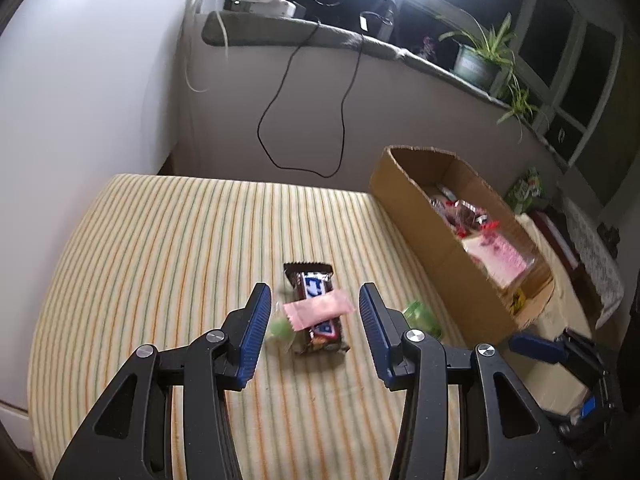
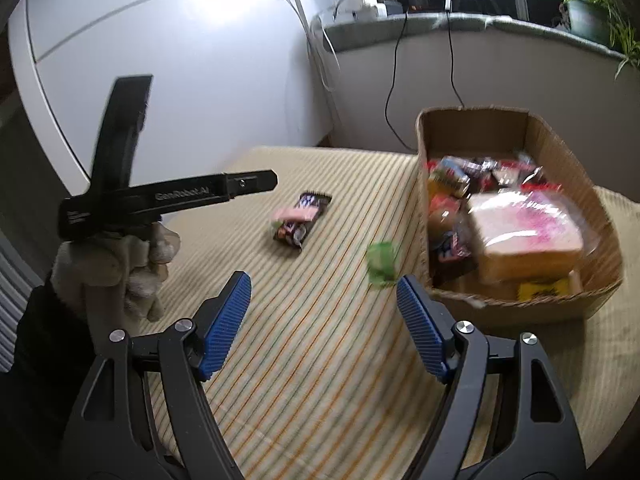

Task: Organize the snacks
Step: 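Move the left gripper to the chocolate bar while the right gripper approaches the green packet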

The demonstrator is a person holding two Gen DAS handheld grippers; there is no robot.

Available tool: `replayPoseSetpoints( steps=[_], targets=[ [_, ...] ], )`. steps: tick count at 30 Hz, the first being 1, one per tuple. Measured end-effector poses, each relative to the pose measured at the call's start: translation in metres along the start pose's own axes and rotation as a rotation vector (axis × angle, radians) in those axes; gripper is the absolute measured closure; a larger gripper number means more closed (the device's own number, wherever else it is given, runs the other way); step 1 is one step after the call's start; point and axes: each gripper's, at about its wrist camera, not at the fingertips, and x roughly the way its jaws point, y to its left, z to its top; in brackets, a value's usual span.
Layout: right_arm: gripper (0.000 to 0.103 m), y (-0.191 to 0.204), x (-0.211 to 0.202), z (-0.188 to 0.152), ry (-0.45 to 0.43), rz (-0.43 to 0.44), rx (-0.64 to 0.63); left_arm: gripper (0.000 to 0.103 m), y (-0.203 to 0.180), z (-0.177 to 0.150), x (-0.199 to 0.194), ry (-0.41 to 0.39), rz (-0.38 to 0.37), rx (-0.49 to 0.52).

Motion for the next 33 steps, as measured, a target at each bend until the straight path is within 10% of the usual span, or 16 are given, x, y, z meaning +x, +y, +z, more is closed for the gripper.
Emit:
replayPoseSetpoints(
  steps=[11,33],
  targets=[
    [0.052,0.021,0.039,0.006,0.048,-0.083,0.009,0.058,0.03,-0.013,0.002,0.02,0.011,0.056],
    [0.06,0.041,0.107,0.053,0.11,-0.025,0.008,0.067,0.031,-0.024,0.013,0.068,-0.026,0.122]
  ],
)
